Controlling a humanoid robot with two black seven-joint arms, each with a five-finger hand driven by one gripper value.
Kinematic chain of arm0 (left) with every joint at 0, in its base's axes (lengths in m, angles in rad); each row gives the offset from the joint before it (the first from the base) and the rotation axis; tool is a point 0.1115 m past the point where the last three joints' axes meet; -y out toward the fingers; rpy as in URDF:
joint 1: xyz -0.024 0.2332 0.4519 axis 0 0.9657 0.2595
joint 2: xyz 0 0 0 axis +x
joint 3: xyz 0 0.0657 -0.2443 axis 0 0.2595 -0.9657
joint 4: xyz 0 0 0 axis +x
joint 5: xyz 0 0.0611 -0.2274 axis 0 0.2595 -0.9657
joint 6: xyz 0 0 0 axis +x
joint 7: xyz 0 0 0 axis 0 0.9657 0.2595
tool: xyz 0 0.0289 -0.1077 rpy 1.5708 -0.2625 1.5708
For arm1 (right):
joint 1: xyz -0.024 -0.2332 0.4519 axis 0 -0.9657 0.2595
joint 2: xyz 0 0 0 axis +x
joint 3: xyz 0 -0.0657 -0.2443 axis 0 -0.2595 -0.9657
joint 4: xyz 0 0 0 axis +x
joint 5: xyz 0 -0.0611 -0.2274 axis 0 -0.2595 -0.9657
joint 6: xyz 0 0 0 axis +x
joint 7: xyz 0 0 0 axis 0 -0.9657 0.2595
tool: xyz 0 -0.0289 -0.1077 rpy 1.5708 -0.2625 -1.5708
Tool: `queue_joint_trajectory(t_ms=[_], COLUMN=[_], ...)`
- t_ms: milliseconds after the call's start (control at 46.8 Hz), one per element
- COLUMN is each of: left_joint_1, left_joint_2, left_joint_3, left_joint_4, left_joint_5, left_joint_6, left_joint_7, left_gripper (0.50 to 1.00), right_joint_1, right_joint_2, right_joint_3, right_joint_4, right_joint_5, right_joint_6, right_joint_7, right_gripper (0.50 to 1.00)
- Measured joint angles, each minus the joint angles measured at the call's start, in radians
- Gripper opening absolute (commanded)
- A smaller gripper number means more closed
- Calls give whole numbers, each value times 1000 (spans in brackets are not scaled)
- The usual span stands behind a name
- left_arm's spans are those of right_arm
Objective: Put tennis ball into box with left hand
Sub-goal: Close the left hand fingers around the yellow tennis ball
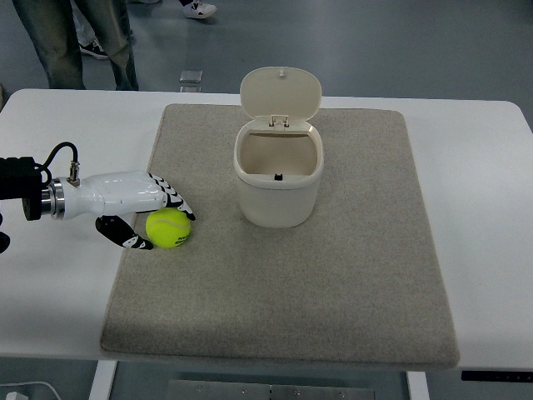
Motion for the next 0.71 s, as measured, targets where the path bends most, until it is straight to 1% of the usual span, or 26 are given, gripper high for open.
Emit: queue_joint_trajectory(t_ms=[128, 150, 192, 214, 235, 299, 321, 363, 406, 470, 492, 705], left_joint_1=[0, 0, 0, 0, 0, -2, -3, -5, -6, -7, -7, -13], left_joint_2=[0, 0, 0, 0, 0, 0, 0, 1, 1, 1, 1, 4], left_joint_3=[0, 0, 0, 0, 1, 2, 2, 2, 2, 2, 2, -6], left_joint_4=[4, 6, 9, 10, 10, 11, 11, 11, 11, 11, 11, 9], left_joint_5=[0, 0, 0, 0, 0, 0, 0, 0, 1, 9, 13, 45], left_joint_6=[1, 1, 1, 1, 1, 1, 1, 1, 1, 1, 1, 10], left_joint_7=[0, 0, 0, 0, 0, 0, 0, 0, 0, 1, 1, 1], left_gripper=[774, 754, 699, 684, 671, 662, 651, 600, 578, 512, 501, 500], right_joint_1=[0, 0, 0, 0, 0, 0, 0, 0, 0, 0, 0, 0], right_joint_2=[0, 0, 0, 0, 0, 0, 0, 0, 0, 0, 0, 0], right_joint_3=[0, 0, 0, 0, 0, 0, 0, 0, 0, 0, 0, 0], right_joint_4=[0, 0, 0, 0, 0, 0, 0, 0, 0, 0, 0, 0], right_joint_5=[0, 0, 0, 0, 0, 0, 0, 0, 0, 0, 0, 0], right_joint_6=[0, 0, 0, 0, 0, 0, 0, 0, 0, 0, 0, 0], right_joint_7=[0, 0, 0, 0, 0, 0, 0, 0, 0, 0, 0, 0], right_gripper=[940, 938, 938, 938, 938, 938, 938, 938, 938, 938, 938, 938])
